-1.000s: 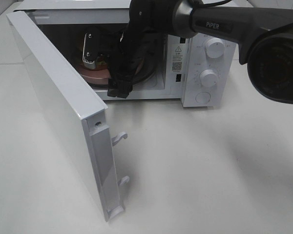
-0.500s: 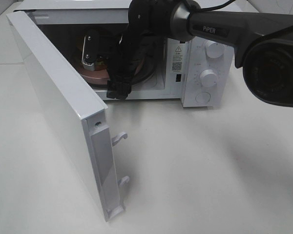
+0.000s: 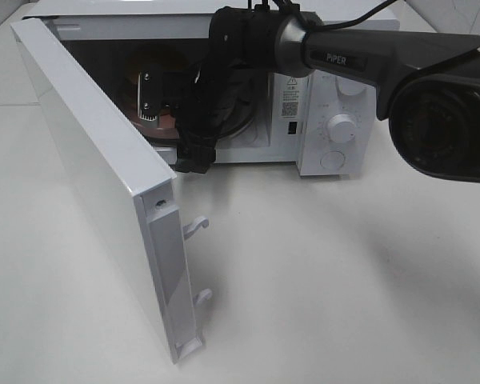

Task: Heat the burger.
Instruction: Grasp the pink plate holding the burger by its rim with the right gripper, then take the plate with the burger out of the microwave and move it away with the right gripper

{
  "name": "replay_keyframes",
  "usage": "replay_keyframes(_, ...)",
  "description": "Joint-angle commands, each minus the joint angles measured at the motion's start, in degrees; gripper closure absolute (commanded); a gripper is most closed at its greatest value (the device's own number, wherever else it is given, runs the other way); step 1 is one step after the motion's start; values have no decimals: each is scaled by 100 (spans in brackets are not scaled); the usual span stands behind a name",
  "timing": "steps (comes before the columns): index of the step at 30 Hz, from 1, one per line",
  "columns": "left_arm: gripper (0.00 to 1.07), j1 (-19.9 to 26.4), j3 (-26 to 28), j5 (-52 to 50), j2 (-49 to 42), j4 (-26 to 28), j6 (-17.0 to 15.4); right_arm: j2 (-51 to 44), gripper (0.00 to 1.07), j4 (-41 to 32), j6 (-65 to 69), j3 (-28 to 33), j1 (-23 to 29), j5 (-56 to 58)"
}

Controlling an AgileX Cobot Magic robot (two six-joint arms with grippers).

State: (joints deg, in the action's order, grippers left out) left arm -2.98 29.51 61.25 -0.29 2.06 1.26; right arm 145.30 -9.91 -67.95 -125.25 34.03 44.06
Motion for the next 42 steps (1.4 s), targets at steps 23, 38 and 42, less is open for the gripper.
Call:
replay_keyframes(23,6,17,6,11,-92,0,-6,40,107,-17,447,23,6,1026)
replay_keyframes(38,6,17,6,11,-92,0,-6,-292,107,63,516,149,6,1444)
replay_keyframes(42,6,17,6,11,-92,0,-6,-539,107,80,493,544,6,1243)
